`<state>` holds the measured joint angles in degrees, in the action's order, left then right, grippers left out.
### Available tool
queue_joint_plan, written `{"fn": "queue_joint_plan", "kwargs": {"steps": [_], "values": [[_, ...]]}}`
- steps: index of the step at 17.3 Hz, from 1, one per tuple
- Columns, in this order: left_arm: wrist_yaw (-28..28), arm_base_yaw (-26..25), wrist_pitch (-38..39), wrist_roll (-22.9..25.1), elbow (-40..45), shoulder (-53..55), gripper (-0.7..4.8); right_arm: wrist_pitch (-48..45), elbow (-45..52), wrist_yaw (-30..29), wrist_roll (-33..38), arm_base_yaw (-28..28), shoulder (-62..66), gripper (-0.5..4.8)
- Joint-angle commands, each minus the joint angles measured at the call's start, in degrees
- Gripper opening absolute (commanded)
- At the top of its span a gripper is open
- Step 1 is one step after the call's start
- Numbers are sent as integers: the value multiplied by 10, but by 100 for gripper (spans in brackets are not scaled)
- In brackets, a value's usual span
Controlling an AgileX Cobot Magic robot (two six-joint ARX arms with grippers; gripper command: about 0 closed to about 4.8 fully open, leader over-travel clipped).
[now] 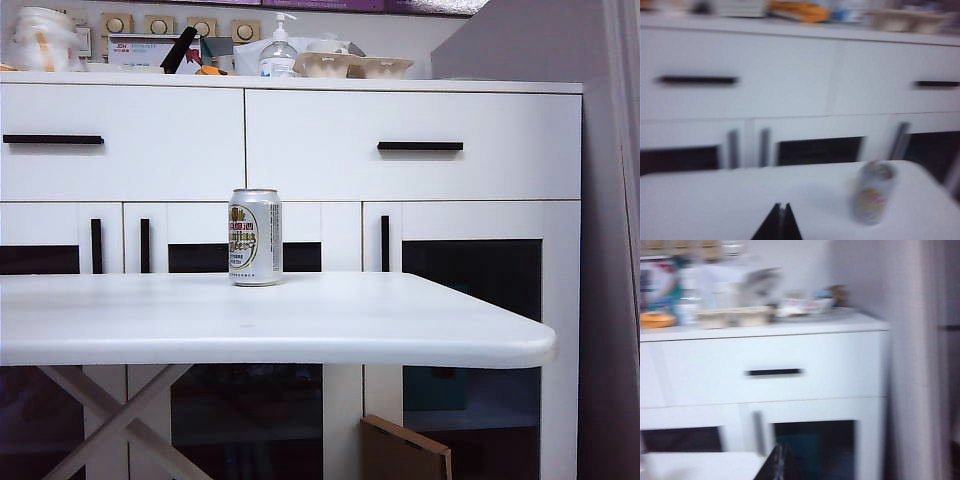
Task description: Pick up a can of beer from the white table, open the left drawer, place the beer inside the drawer, and finally close the drawer.
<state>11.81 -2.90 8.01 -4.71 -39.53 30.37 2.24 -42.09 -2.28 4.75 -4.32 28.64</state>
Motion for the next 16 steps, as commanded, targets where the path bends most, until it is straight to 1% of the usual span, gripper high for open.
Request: {"fn": "queue_joint_plan", "kwargs": {"steps": [1, 2, 5, 7, 9, 11, 12, 14, 16], "values": [[71, 0, 19, 2, -71, 53, -5, -23, -31, -31, 17, -18, 38, -6], [85, 0, 34, 2, -99, 72, -5, -23, -42, -32, 17, -31, 55, -6], [89, 0, 88, 5, -174, 113, -5, -28, -70, -32, 17, -79, 101, -6], [95, 1, 132, 23, -220, 136, -5, -39, -84, -32, 17, -114, 133, -6], [115, 8, 172, 53, -256, 154, -5, -67, -93, -32, 17, -151, 168, -6], [129, 28, 203, 74, -276, 165, -5, -98, -104, -32, 17, -186, 205, -6], [128, 43, 223, 80, -285, 174, -5, -110, -111, -32, 17, -203, 225, -6], [125, 73, 248, 79, -292, 185, -5, -118, -132, -35, 17, -233, 264, -6], [110, 100, 253, 79, -293, 190, -5, -117, -155, -37, 15, -255, 303, -6]]}}
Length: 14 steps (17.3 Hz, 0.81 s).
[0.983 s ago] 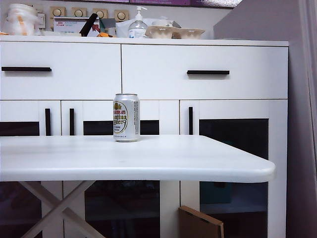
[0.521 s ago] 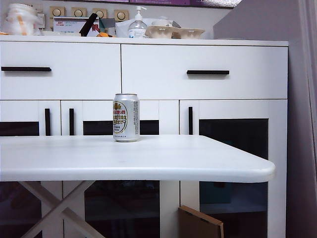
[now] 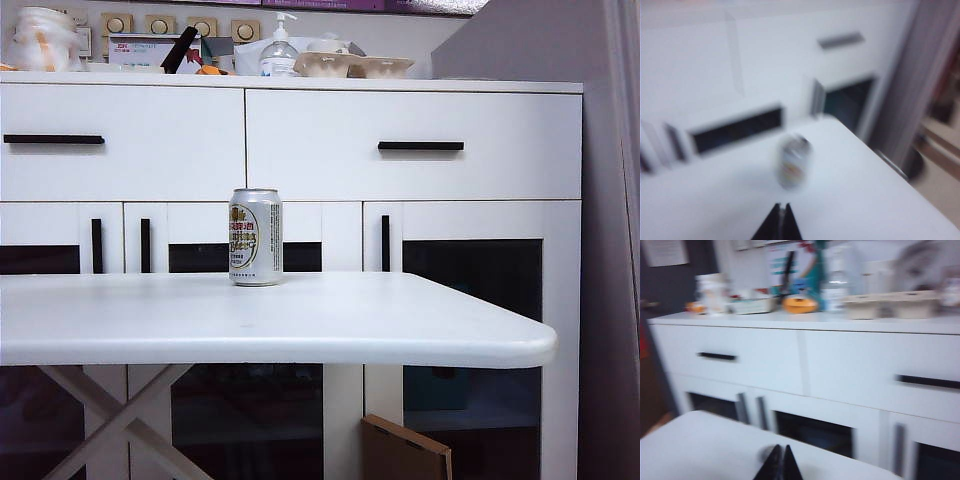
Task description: Pick up a can of beer from the white table, open the left drawer, place the beer inside the drawer, and finally close the drawer.
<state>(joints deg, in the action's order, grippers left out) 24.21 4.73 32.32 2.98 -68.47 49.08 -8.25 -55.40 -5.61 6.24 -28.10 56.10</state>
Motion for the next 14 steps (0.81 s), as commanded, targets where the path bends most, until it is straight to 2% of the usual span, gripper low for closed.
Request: {"fn": "queue_joint_plan", "kwargs": {"steps": [1, 8, 11, 12, 13, 14], "values": [[-26, 34, 12, 2, -5, 4, -5, -15, -33, -8, -1, -23, 49, -6], [-36, 45, 18, 0, -5, 4, -5, -98, -49, -48, -1, -37, 147, -4], [-36, 45, 17, 0, -5, 4, -5, -148, -49, -51, -3, -37, 183, 41], [-36, 45, 16, 0, -5, 4, -5, -168, -49, -52, -5, -37, 195, 74], [-36, 45, 13, 0, -5, 5, -5, -192, -49, -61, -5, -37, 210, 149], [-36, 45, 10, 0, -5, 5, -5, -213, -49, -71, -5, -37, 225, 261]]}}
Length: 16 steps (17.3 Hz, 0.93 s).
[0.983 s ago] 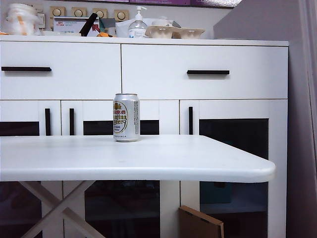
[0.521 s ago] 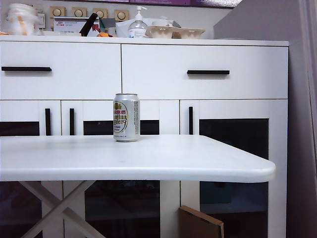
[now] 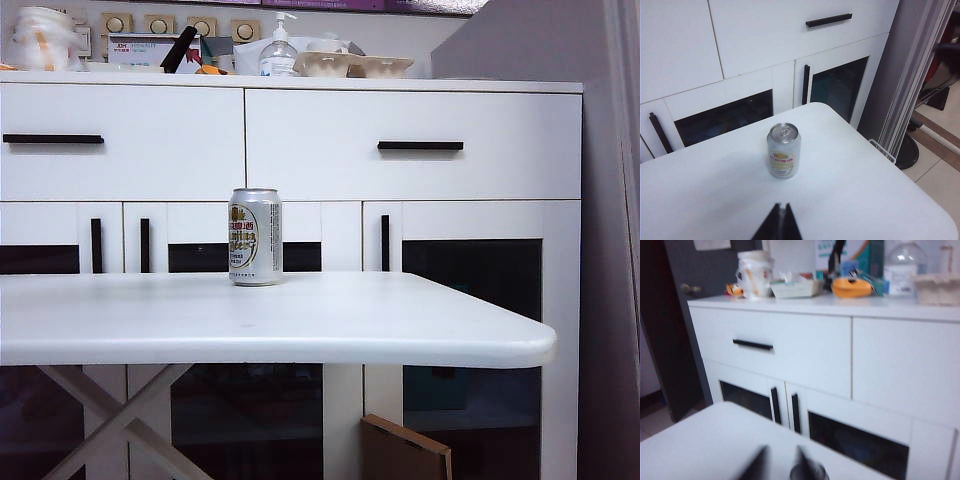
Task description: Pick up a can of beer from the white table, open the left drawer, place the beer inside the drawer, and finally close the drawer.
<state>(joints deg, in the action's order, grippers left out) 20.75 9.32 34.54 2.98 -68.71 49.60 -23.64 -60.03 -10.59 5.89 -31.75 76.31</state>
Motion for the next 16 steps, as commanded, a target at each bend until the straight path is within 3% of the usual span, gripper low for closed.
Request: {"fn": "queue_joint_plan", "kwargs": {"steps": [1, 6, 16], "values": [[-2, 0, -13, 0, -3, -1, -5, -81, -3, -30, -2, 0, 40, 474], [-1, 0, -12, 0, -3, -1, -5, -109, -18, -36, -1, 0, 108, 479], [1, 0, -7, 0, -3, 0, -5, -81, -195, -57, -29, -13, 285, 479]]}}
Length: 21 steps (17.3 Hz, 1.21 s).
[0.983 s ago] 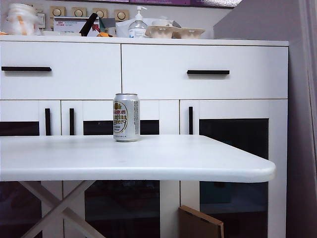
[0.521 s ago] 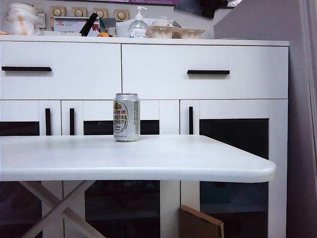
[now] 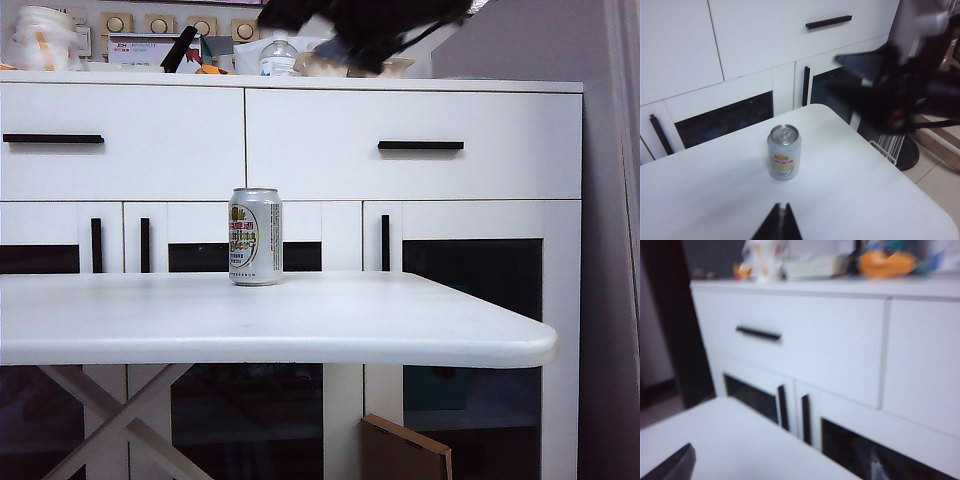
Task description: Pick up a can of beer from the white table, open the left drawer, place the beer inside the drawer, and finally close the drawer.
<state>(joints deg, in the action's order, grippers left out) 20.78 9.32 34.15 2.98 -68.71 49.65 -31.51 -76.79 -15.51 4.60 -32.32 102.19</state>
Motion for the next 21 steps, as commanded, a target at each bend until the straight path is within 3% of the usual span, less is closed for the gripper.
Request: {"fn": "queue_joint_plan", "kwargs": {"steps": [1, 11, 21], "values": [[0, 0, -3, 0, -3, -1, -5, -2, -40, -7, -16, -9, 40, 479], [0, 0, -3, 0, -3, 0, -5, 0, -173, 4, -16, -14, 197, 479], [0, 0, -4, 0, -2, 2, -5, 21, -179, 19, -16, -14, 250, 479]]}}
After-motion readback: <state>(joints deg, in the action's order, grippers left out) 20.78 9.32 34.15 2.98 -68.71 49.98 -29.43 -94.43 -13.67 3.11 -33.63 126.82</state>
